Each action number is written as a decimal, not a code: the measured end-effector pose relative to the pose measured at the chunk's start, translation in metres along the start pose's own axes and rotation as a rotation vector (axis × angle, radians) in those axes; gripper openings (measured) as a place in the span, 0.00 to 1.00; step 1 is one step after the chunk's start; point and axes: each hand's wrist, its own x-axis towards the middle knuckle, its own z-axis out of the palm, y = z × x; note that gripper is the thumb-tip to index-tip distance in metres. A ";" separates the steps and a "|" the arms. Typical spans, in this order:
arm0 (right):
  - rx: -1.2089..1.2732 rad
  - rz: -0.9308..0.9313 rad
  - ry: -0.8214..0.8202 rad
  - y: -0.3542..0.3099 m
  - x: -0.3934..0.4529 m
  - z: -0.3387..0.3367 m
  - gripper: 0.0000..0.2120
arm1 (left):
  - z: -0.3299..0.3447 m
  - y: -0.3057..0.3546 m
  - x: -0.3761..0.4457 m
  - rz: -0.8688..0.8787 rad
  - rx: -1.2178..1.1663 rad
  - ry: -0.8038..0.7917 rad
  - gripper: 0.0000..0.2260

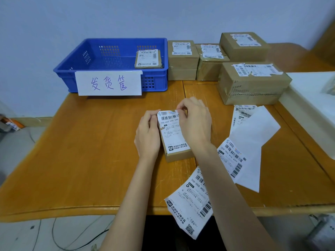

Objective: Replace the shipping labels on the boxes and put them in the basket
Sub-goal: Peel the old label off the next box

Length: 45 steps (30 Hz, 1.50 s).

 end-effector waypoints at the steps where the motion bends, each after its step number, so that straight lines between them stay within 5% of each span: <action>1: 0.018 -0.027 0.017 0.001 -0.001 0.000 0.05 | -0.001 0.000 0.000 -0.009 -0.034 0.008 0.13; 8: 0.015 -0.107 0.076 0.000 -0.003 0.000 0.05 | -0.002 0.001 -0.004 0.010 -0.077 -0.021 0.12; 13: 0.200 0.164 0.088 -0.002 -0.001 -0.005 0.19 | 0.000 0.000 -0.003 0.045 -0.027 -0.011 0.13; 18: -0.024 0.197 0.057 0.000 -0.007 -0.003 0.04 | 0.001 0.000 -0.004 0.055 -0.008 -0.009 0.14; 30: 0.025 -0.037 0.038 -0.001 -0.005 -0.003 0.03 | 0.002 -0.001 -0.005 0.077 0.044 0.002 0.10; 37: 0.168 0.182 0.226 -0.001 -0.006 -0.002 0.06 | 0.003 0.000 -0.005 0.063 0.052 0.022 0.12; 42: -0.035 0.183 -0.009 0.000 -0.007 -0.002 0.06 | 0.003 -0.001 -0.005 0.067 0.046 0.024 0.12; 45: 0.040 0.092 0.023 0.001 -0.007 -0.002 0.07 | 0.003 -0.002 -0.005 0.078 0.064 0.023 0.13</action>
